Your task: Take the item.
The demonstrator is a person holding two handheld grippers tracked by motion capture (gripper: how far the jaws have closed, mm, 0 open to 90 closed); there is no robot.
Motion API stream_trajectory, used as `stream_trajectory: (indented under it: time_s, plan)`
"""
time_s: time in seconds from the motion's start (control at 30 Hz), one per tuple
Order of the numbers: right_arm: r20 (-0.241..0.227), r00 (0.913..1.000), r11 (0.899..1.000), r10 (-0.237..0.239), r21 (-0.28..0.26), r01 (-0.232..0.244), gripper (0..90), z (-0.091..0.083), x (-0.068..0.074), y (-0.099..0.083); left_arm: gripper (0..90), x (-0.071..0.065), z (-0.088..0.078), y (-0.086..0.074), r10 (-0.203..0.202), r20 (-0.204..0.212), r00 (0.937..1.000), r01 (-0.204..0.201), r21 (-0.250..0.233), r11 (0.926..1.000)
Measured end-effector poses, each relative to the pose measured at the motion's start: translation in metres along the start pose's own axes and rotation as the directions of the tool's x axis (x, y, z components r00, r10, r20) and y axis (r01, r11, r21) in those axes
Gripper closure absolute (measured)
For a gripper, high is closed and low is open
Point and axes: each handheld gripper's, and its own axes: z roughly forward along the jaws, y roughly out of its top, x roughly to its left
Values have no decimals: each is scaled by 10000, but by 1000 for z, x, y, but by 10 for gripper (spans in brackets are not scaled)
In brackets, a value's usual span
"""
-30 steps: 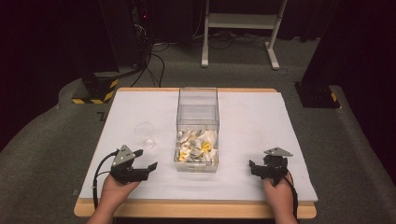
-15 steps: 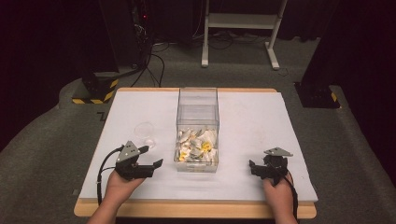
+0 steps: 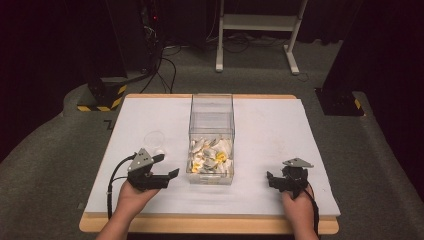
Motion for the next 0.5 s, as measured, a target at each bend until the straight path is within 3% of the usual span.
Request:
stream_trajectory:
  time_s: [0.5]
  plan:
    - [-2,10000,10000,-6,1,6,114,0,0,0,219,-11,10,13,10,481,9988,1,-229,9997]
